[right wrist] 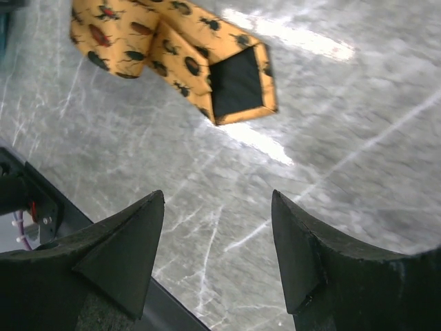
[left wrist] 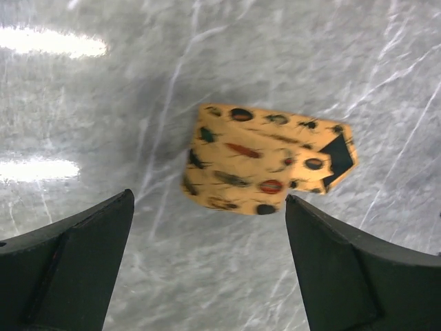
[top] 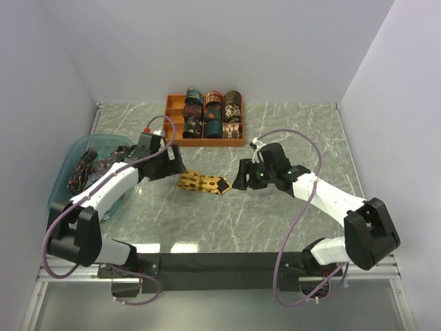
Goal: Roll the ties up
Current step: Roll the tie
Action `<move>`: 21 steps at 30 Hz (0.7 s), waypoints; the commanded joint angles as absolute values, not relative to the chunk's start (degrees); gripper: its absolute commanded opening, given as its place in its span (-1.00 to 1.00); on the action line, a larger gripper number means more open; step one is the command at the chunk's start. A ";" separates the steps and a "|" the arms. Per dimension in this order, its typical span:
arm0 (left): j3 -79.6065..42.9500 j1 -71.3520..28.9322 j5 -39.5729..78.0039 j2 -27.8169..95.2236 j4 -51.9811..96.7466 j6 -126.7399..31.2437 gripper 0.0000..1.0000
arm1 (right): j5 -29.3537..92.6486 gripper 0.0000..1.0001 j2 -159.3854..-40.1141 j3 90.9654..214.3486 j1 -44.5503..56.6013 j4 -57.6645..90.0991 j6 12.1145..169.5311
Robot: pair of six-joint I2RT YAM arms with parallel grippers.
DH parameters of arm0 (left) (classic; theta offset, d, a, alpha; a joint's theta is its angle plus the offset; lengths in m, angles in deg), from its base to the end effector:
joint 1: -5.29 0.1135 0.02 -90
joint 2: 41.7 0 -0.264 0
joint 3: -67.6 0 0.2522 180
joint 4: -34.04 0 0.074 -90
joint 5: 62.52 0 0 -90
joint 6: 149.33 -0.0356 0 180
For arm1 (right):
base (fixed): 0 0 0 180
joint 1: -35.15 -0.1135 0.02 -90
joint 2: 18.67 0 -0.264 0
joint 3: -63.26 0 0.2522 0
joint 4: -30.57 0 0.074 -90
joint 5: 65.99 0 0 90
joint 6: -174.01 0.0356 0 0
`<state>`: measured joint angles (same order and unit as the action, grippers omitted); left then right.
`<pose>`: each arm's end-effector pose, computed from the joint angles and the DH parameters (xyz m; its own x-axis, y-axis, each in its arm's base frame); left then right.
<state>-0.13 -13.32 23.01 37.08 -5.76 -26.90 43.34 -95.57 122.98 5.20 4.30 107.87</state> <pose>0.2695 -0.0937 0.2392 -0.8160 -0.2894 -0.5005 -0.0862 0.9169 -0.3896 0.2361 0.1496 0.2221 -0.8197 -0.0318 -0.5718 -0.3802 0.7769 0.5018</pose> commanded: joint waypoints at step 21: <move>2.43 -6.31 3.57 49.43 7.71 -39.29 0.76 | 46.42 0.40 -99.97 126.33 1.67 9.60 105.72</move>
<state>3.89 -6.26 4.82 48.56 6.32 -37.29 45.20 -99.11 125.36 2.12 6.94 106.44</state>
